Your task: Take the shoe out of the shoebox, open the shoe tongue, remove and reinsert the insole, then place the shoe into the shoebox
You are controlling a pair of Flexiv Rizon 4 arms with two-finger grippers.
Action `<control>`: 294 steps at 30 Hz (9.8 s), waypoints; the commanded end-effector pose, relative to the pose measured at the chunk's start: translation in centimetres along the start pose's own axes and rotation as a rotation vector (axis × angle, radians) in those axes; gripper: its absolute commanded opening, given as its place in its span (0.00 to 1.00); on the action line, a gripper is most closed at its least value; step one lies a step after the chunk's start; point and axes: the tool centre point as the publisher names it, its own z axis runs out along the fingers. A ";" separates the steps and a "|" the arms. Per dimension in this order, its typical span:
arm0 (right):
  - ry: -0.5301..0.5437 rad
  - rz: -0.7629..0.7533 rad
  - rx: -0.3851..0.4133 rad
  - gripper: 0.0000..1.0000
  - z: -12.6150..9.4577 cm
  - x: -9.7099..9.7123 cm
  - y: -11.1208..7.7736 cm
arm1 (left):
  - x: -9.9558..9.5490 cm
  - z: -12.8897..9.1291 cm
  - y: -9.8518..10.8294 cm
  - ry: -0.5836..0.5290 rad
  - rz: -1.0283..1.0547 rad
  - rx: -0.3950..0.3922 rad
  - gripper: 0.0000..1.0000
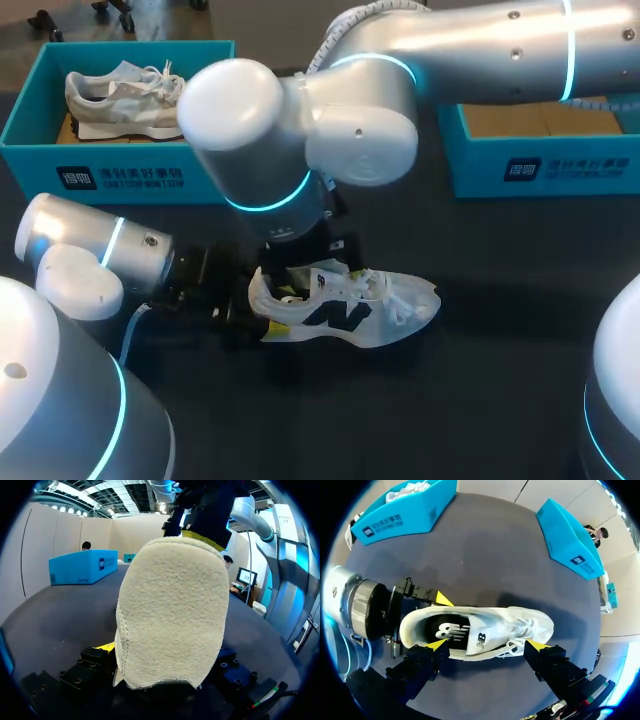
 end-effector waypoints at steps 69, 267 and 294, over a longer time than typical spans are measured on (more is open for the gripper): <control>-0.278 0.513 0.030 0.35 0.4 -7.7 -0.8 | 0.1 0.1 0.1 0.002 0.000 -0.004 0.00; 0.164 -1.356 -0.121 0.00 -2.2 -0.9 1.2 | 0.1 0.1 0.1 0.002 0.000 -0.004 0.00; 0.321 -1.422 -0.101 0.00 3.5 0.1 1.9 | 0.1 0.1 0.1 0.002 0.000 -0.004 0.00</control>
